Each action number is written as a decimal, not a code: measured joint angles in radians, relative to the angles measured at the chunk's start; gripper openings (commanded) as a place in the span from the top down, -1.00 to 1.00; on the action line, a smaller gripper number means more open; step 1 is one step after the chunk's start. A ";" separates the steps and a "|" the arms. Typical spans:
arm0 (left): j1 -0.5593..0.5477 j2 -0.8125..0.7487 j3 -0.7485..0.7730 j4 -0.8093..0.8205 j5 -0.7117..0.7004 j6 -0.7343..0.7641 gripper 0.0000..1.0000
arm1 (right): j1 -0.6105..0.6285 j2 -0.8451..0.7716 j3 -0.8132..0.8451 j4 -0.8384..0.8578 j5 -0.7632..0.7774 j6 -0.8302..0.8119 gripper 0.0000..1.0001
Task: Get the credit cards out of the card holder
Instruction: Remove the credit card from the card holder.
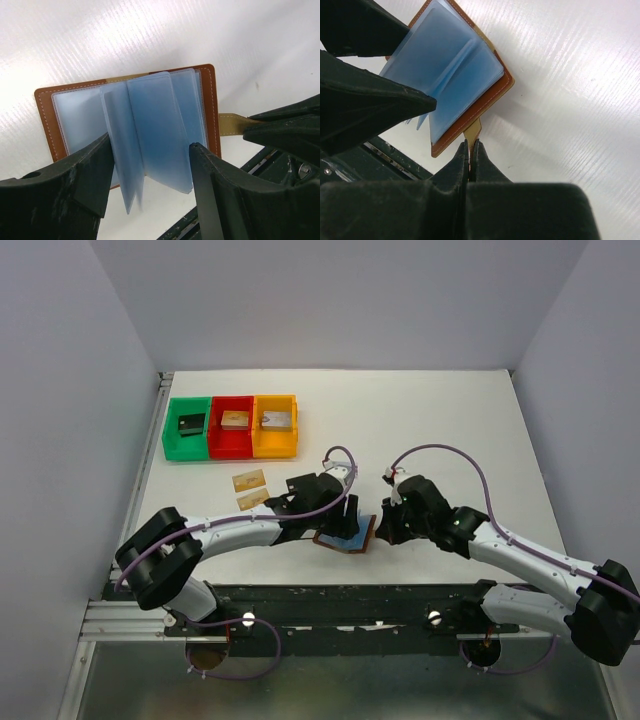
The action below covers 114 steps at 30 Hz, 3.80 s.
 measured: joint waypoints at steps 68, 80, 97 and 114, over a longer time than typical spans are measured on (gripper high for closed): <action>-0.091 0.065 0.090 -0.072 -0.044 0.087 -0.47 | -0.054 -0.051 -0.036 0.003 -0.023 0.001 1.00; -0.095 0.094 0.092 -0.068 -0.039 0.088 -0.47 | -0.054 -0.045 -0.036 0.003 -0.025 0.001 1.00; -0.122 0.129 0.121 -0.069 -0.024 0.088 -0.45 | -0.054 -0.043 -0.036 0.003 -0.038 0.001 1.00; -0.126 0.098 0.084 -0.141 -0.181 0.056 -0.39 | -0.054 -0.048 -0.036 0.003 -0.038 0.001 1.00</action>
